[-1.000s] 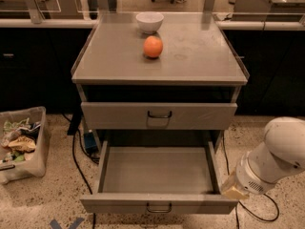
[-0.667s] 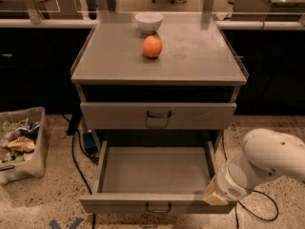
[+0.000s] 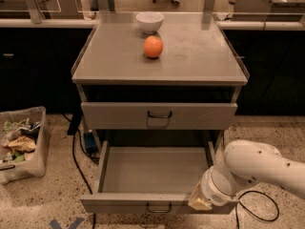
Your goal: Close middle drawer
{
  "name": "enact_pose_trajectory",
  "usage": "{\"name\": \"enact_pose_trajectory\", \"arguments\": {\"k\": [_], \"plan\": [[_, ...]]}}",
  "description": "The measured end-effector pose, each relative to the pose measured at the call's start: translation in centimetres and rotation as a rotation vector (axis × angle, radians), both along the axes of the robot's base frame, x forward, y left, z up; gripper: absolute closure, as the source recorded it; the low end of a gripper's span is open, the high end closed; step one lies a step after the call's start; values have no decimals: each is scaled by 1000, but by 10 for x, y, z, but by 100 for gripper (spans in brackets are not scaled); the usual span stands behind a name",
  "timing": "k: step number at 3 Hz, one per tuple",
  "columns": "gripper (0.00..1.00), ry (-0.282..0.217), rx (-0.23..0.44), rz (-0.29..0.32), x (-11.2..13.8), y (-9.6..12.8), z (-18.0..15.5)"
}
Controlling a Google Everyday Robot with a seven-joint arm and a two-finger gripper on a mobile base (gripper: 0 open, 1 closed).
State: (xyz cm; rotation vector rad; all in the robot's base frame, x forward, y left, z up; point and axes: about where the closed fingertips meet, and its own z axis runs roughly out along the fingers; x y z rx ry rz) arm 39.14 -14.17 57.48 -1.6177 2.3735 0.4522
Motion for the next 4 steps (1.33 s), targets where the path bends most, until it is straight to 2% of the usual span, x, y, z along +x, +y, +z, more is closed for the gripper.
{"name": "enact_pose_trajectory", "arguments": {"k": [1,2,3,4], "plan": [[100,47,9,-55,-6,-14,-37],[100,155,70,-124,-22,-12,-127],[100,155,70,-124,-22,-12,-127],[100,147,77,-119,-3,5,-146]]}}
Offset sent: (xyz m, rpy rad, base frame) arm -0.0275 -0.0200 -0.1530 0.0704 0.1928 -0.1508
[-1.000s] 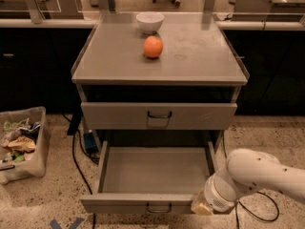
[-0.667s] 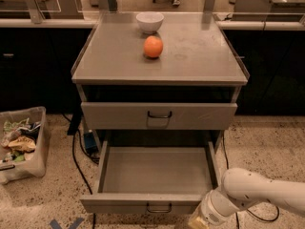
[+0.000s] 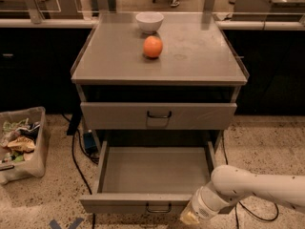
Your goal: Close middle drawer
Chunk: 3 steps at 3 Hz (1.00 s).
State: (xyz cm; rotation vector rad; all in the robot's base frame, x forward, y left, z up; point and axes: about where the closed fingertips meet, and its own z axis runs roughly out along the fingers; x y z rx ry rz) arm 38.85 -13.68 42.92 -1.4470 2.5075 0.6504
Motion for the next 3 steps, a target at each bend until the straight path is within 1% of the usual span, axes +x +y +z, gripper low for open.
{"name": "enact_pose_trajectory", "arguments": {"k": [1,2,3], "plan": [[100,-31,5,-28,37,18,-21],[100,-32,5,-28,38,18,-20],[100,-56,12,-18,51,29,-12]]}}
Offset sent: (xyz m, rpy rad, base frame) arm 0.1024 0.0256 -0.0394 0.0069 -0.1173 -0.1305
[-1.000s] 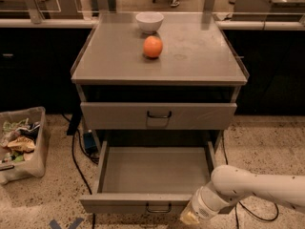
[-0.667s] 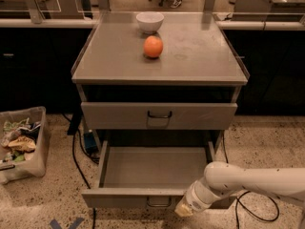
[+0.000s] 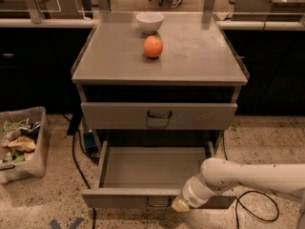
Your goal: Close middle drawer
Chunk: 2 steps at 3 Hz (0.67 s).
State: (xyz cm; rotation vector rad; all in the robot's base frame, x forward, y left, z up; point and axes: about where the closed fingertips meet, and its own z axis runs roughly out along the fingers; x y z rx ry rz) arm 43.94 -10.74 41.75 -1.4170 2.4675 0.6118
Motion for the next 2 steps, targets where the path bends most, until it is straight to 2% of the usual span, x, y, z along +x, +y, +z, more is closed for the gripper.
{"name": "enact_pose_trajectory", "arguments": {"k": [1,2], "plan": [[100,-30,1,-19,15,1,1],[100,-121,-6,-79,54,-18,17]]}}
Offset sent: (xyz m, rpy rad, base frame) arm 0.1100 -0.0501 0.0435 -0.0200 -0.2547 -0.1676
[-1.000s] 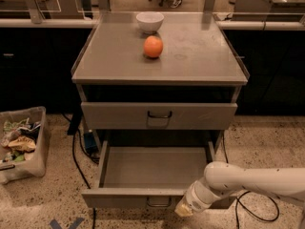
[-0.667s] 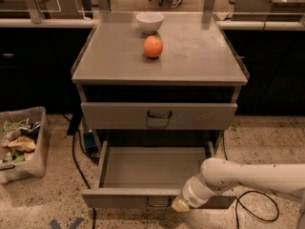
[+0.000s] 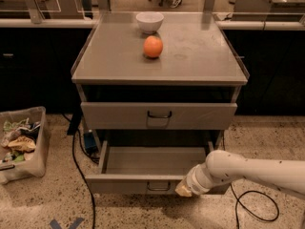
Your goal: Close middle drawer
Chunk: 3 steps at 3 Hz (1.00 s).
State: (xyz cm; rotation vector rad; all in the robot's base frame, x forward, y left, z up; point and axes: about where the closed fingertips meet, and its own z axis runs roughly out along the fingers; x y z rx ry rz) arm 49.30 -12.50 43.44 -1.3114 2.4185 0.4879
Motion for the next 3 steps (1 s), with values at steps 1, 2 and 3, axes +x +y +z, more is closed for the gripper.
{"name": "enact_pose_trajectory", "arguments": {"k": [1,2,3], "plan": [[100,0,0,0,0,0,0],[100,-11,13,-40,17,5,-15],[100,-15,15,-64,25,5,-23]]}}
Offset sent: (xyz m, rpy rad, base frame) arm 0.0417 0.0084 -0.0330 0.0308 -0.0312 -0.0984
